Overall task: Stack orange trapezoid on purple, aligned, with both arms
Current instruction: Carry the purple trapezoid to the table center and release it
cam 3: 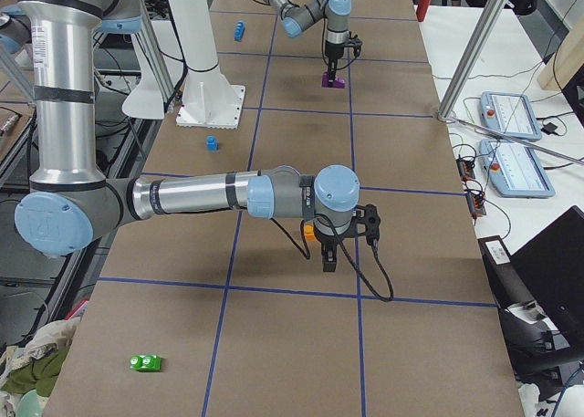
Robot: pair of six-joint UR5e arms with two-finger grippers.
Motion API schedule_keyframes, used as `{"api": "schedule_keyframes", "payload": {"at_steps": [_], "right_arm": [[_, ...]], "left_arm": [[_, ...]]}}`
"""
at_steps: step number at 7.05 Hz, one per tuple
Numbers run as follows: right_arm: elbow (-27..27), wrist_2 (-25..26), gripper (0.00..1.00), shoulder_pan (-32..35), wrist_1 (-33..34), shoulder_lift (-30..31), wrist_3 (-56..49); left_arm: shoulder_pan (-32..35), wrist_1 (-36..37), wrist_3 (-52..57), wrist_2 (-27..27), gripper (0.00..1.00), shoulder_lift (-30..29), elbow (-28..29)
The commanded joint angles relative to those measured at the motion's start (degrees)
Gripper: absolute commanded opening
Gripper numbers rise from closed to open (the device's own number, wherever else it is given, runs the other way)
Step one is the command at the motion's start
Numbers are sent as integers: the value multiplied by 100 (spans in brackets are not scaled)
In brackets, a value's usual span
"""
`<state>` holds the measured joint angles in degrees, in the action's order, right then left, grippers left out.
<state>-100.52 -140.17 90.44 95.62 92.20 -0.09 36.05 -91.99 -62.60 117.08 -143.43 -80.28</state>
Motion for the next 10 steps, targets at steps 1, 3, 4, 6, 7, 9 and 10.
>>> {"api": "schedule_keyframes", "payload": {"at_steps": [1,3,4,6,7,9,10], "right_arm": [[6,-1,100,0,0,-1,9],[6,-10,100,0,0,-1,9],[-2,-10,100,0,0,-1,9],[-2,-10,100,0,0,-35,9],[-2,-10,100,0,0,-44,9],[-159,-10,100,-192,0,-36,148],[-361,25,100,-594,-304,-18,1098]], "left_arm": [[-221,-644,-24,-324,0,-150,749],[-300,-654,11,-370,0,-141,899],[-309,-697,55,-370,50,-141,943],[-336,-882,46,-370,99,-141,944],[-284,-865,37,-352,99,-158,883],[154,-795,46,-134,100,-185,585],[443,-777,46,163,100,-185,514]]}}
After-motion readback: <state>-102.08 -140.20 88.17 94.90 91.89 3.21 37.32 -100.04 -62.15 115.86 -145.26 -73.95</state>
